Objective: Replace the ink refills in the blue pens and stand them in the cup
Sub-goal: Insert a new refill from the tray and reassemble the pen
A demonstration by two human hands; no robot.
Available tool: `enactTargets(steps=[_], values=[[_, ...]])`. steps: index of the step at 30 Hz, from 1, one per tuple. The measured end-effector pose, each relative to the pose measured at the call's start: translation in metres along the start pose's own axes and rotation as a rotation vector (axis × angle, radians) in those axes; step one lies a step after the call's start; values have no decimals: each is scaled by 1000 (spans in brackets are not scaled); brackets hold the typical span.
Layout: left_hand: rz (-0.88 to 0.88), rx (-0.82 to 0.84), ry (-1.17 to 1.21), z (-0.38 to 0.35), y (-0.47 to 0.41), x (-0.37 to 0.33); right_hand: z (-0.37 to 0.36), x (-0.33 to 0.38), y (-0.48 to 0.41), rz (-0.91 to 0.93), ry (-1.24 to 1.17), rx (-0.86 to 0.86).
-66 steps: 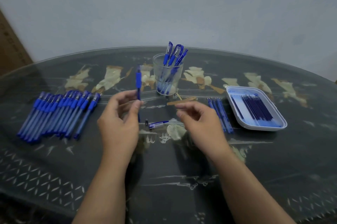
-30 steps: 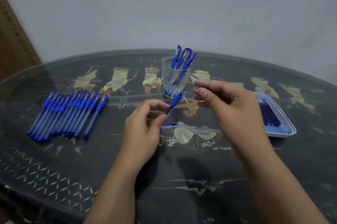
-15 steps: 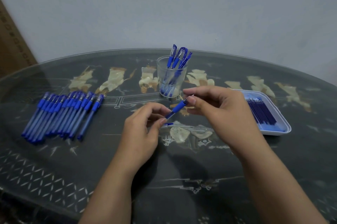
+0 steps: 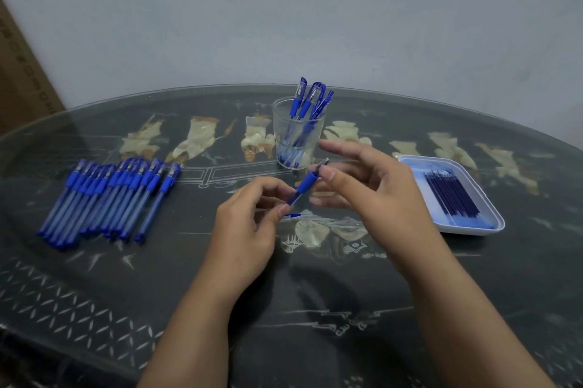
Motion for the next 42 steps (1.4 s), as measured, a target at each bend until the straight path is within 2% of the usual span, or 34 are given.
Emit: enactTargets(steps=[5, 11, 15, 20, 25, 29, 34, 39, 42], values=[[3, -7, 16, 1, 0, 0, 0, -3, 1, 17, -28, -78], [4, -5, 10, 1, 0, 1, -5, 1, 0, 60, -27, 3], [10, 0, -1, -1, 0, 2, -4, -3, 1, 71, -36, -90], [-5, -17, 1, 2, 0, 0, -9, 1, 0, 111, -58, -13], [-7, -10, -11, 0, 0, 0, -6, -8, 0, 96, -46, -102], [-15, -14, 0, 2, 0, -2, -9, -2, 1, 125, -47, -43], [-13, -8, 2, 0, 1, -3, -4, -5, 1, 122, -36, -129], [-39, -9, 66, 1, 2, -8, -5, 1, 2, 131, -84, -65], [-49, -6, 98, 2, 3, -9, -3, -2, 0, 142, -68, -83]])
Point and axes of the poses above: each hand's wrist, its own y-axis away from the middle knuckle, its own z-axis out of the back of the hand, x = y × z, the point moved 7 cm from there along -y, towards the middle knuckle, and after that the axes turned 11 degrees about x, right-handed, at the moved point
